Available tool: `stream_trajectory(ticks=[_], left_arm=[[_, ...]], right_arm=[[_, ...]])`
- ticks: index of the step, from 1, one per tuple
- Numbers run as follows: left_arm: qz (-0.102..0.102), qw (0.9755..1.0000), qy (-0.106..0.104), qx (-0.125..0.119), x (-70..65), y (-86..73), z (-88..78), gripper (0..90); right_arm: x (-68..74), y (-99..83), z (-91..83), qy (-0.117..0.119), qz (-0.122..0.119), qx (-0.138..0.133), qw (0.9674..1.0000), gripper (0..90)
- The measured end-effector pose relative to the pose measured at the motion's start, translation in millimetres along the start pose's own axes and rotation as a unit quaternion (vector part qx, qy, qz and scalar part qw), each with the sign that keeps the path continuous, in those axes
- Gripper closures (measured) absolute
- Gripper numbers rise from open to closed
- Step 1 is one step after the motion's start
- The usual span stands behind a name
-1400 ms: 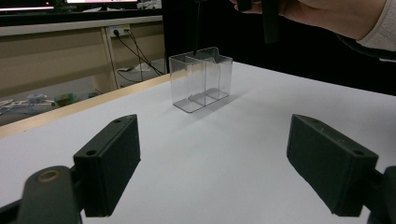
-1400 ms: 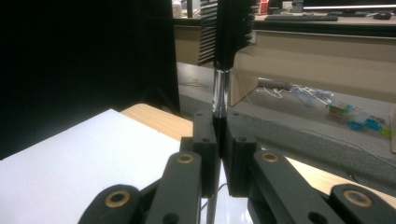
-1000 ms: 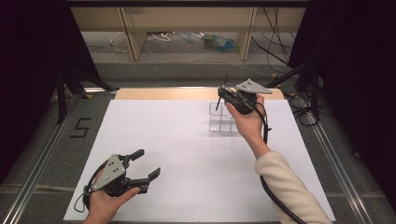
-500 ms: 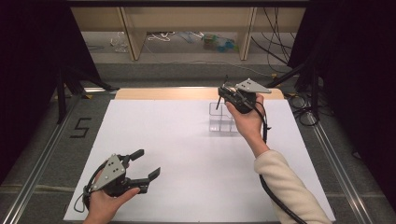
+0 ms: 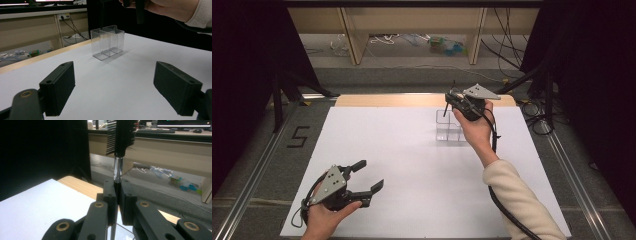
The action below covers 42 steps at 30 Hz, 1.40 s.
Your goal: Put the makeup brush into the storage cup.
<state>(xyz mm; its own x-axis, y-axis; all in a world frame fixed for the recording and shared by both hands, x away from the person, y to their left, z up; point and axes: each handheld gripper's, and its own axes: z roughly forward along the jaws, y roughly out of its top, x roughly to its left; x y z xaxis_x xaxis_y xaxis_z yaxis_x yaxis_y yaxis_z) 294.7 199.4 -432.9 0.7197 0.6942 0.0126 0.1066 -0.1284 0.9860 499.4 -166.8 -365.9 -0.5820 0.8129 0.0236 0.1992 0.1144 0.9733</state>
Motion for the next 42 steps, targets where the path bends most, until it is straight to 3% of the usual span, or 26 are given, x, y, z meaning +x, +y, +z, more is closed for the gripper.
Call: stream_trajectory(ticks=[10,12,19,21,25,42], left_arm=[[0.0,1.0,0.0,0.0,0.1,-0.1,-0.1,17.3],[0.0,1.0,-0.001,0.0,0.1,-0.1,-0.2,17.3],[0.0,1.0,-0.001,0.0,0.0,-0.1,-0.2,17.3],[-0.001,1.0,-0.001,0.001,0.0,-0.1,-0.1,17.3],[0.0,1.0,-0.001,0.002,0.1,-0.2,-0.1,17.3],[0.0,1.0,-0.001,0.002,0.1,-0.3,-0.1,17.3]], right_arm=[[0.5,-3.0,5.9,-0.001,-0.001,0.006,1.0,85.4],[-1.0,-3.9,7.2,-0.005,-0.011,0.001,0.9999,85.3],[-1.1,-6.4,9.4,-0.007,-0.005,0.005,1.0,85.4],[-2.5,-6.9,10.1,-0.009,-0.014,0.002,0.9999,85.4],[-2.0,-8.0,10.4,-0.008,-0.005,0.009,0.9999,85.4],[-1.9,-12.8,13.9,-0.009,-0.007,0.017,0.9998,85.4]])
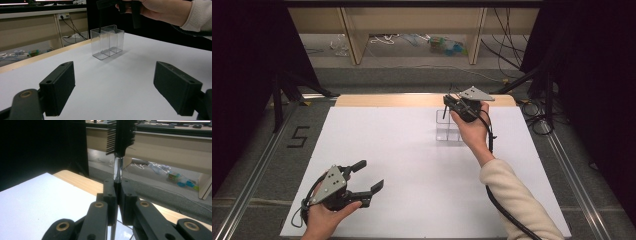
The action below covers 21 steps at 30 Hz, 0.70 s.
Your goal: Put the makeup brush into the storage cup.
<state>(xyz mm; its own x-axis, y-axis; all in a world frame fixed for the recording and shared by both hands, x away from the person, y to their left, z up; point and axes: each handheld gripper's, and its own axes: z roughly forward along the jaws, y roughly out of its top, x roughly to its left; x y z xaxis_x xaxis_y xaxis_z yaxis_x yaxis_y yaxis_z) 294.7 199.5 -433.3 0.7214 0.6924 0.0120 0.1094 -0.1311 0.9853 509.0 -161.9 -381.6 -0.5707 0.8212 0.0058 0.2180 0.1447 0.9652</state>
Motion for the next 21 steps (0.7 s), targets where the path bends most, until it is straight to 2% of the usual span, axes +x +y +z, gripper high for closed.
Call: stream_trajectory(ticks=[5,15,20,21], left_arm=[[-0.006,1.0,0.001,0.0,-0.8,-0.2,0.1,17.3],[-0.005,1.0,0.0,0.001,-0.6,-0.3,0.3,17.3],[-0.006,1.0,0.002,0.004,-0.7,-0.3,0.1,17.3],[-0.005,1.0,0.002,0.004,-0.6,-0.3,0.0,17.3]], right_arm=[[0.0,-1.6,0.9,0.001,-0.001,0.004,1.0,85.3],[-0.5,-3.7,2.7,0.0,-0.007,0.005,1.0,85.4],[0.8,-4.9,3.4,0.004,0.001,0.012,0.9999,85.3],[-0.5,-5.1,3.9,0.0,-0.009,0.006,0.9999,85.3]])
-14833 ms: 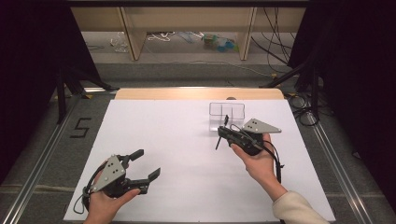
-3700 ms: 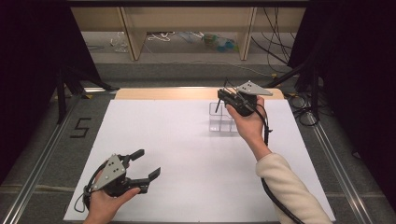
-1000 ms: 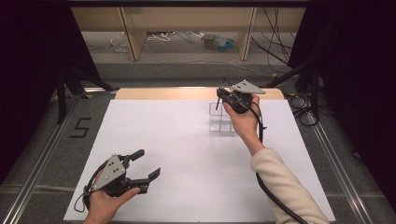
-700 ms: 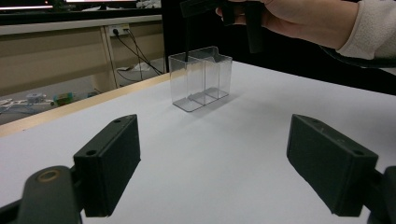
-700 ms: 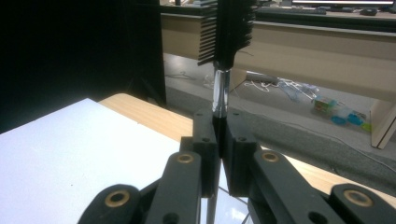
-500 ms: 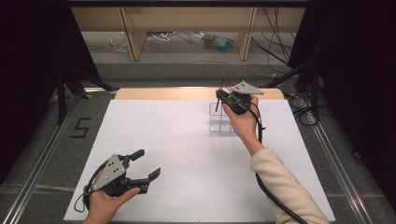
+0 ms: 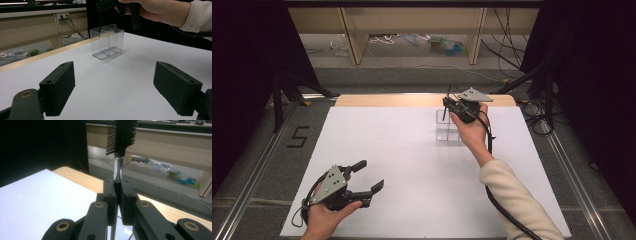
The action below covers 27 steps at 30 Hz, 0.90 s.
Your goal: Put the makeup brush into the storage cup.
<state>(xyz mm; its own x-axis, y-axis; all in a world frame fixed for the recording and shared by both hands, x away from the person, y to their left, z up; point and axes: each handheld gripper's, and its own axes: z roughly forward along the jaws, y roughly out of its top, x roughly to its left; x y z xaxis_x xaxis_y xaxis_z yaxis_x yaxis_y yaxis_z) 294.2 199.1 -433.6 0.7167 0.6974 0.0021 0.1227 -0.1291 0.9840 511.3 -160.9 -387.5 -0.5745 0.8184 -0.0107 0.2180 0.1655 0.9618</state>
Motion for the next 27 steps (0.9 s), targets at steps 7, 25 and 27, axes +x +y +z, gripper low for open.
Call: stream_trajectory(ticks=[7,25,27], left_arm=[[0.0,1.0,0.0,0.0,0.0,0.0,0.1,17.4],[-0.001,1.0,-0.002,-0.003,0.1,-0.2,0.2,17.3],[0.0,1.0,-0.002,-0.003,0.1,-0.2,0.2,17.4]], right_arm=[[1.8,-2.0,1.2,0.006,0.009,0.008,0.9999,85.3],[1.0,-6.0,4.5,0.004,-0.003,0.014,0.9999,85.3],[1.3,-6.2,4.8,0.0,-0.002,0.015,0.9999,85.4]])
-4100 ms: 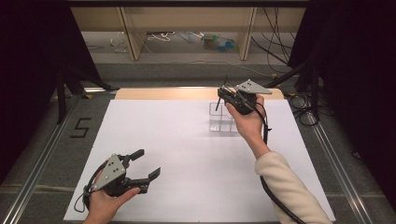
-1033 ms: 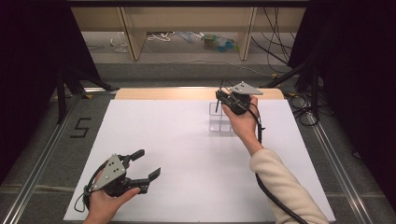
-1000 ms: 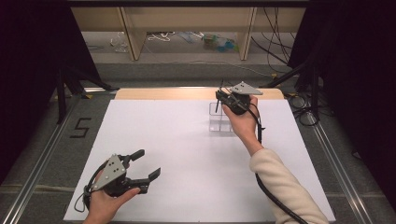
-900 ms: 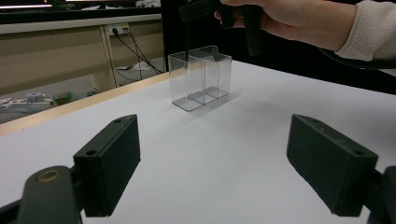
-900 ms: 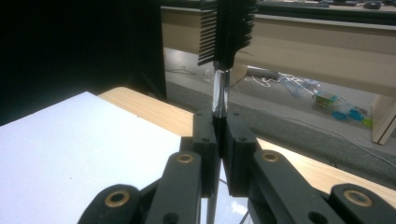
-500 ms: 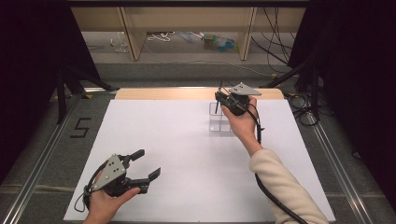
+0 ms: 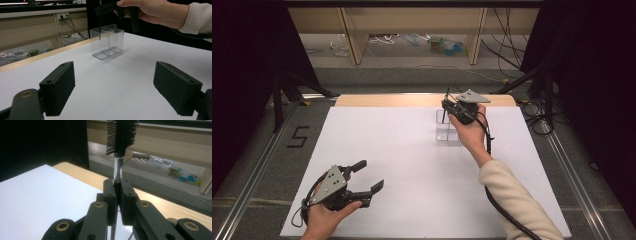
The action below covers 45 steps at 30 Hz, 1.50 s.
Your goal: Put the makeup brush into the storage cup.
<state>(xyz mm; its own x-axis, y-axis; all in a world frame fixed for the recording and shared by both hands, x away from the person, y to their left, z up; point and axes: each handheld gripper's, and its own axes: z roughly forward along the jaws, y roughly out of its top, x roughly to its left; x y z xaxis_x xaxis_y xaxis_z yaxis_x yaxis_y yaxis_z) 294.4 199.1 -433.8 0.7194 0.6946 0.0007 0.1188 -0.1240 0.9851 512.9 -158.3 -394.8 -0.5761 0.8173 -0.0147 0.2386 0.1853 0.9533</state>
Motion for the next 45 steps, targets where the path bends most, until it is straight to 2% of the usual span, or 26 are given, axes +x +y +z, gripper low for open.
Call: stream_trajectory(ticks=[5,6,8,23,24,26,32,33,42,45], left_arm=[[0.0,1.0,0.002,0.003,-0.1,0.2,-0.4,17.3],[0.0,1.0,0.002,0.003,-0.1,0.2,-0.4,17.3],[0.0,1.0,0.002,0.003,-0.1,0.2,-0.4,17.4],[0.001,1.0,0.0,0.0,0.1,0.0,-0.1,17.4],[0.001,1.0,0.0,0.001,0.1,0.0,-0.1,17.3],[0.0,1.0,0.0,0.0,0.0,-0.1,-0.1,17.4],[0.0,1.0,0.0,0.001,0.0,-0.1,-0.1,17.4],[0.001,1.0,0.0,0.0,0.2,0.0,-0.1,17.4],[0.001,1.0,0.0,0.0,0.1,0.0,-0.1,17.3],[0.001,1.0,0.0,0.001,0.0,0.0,-0.2,17.4]], right_arm=[[0.1,-0.6,0.5,0.003,0.001,0.002,1.0,85.3],[1.1,-0.8,0.4,0.006,0.009,0.008,0.9999,85.3],[0.0,-1.1,1.1,0.004,0.001,0.003,1.0,85.3],[1.5,-4.4,2.8,0.007,0.006,0.015,0.9999,85.3],[0.7,-4.6,3.4,0.003,-0.001,0.01,0.9999,85.4],[1.4,-5.3,4.4,0.002,0.001,0.007,1.0,85.4],[2.2,-7.0,4.8,0.005,0.003,0.02,0.9998,85.3],[1.4,-7.4,5.4,0.005,-0.002,0.016,0.9999,85.3],[1.5,-9.2,7.1,0.002,-0.001,0.013,0.9999,85.3],[1.2,-9.5,6.4,0.004,-0.001,0.019,0.9998,85.4]])
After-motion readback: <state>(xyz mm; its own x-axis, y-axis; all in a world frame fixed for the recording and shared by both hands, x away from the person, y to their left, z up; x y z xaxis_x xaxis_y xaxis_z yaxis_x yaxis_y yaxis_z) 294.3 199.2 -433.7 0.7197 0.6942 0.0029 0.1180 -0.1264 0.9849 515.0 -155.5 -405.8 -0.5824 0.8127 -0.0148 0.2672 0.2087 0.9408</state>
